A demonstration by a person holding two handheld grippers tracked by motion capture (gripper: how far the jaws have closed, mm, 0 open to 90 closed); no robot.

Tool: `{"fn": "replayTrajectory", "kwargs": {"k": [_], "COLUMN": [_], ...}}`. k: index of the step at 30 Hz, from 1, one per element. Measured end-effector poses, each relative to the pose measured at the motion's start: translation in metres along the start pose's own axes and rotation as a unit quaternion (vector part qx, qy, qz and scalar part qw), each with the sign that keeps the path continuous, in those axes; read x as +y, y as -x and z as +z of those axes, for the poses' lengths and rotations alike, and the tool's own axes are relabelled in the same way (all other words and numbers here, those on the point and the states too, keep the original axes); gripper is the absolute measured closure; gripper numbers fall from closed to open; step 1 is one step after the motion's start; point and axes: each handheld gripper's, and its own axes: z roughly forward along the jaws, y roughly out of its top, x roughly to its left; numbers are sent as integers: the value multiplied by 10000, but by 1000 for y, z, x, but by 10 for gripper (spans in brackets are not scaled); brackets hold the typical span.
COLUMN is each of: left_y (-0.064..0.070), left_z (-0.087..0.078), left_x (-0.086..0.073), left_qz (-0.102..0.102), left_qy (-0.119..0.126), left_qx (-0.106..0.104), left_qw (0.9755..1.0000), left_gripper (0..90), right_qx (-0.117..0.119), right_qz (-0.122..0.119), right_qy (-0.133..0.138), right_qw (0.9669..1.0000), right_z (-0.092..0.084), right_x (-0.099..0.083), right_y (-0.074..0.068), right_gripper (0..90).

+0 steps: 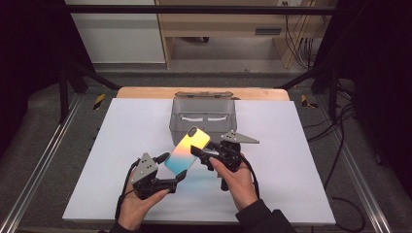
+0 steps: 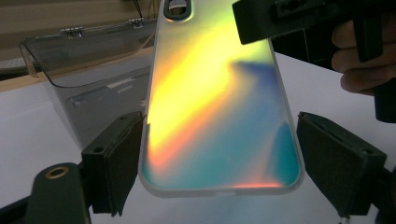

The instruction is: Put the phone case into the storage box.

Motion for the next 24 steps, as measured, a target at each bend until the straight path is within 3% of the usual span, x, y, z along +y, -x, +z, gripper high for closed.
{"fn": "replayTrajectory", "kwargs": {"k": [10, 17, 21, 24], "left_y": [-2, -3, -5, -8], "left_z": [3, 7, 11, 11], "left_x": [-5, -9, -14, -16], "left_qz": [41, 15, -18, -91], "left_qy": [-92, -160, -232, -207], "left_qx": [14, 7, 25, 11], "left_qw": [9999, 9999, 9997, 9997], "left_gripper": [170, 170, 169, 169], "right_qx": [162, 364, 641, 535], "right_qz": [226, 446, 654, 445], "right_qy": [59, 129, 107, 56], "right_qw": [9996, 9983, 9957, 9976], "right_z": [0, 0, 4, 7], "right_x": [6, 7, 6, 8], "right_y": [3, 2, -6, -19], "right_gripper": [660, 747, 808, 812]}}
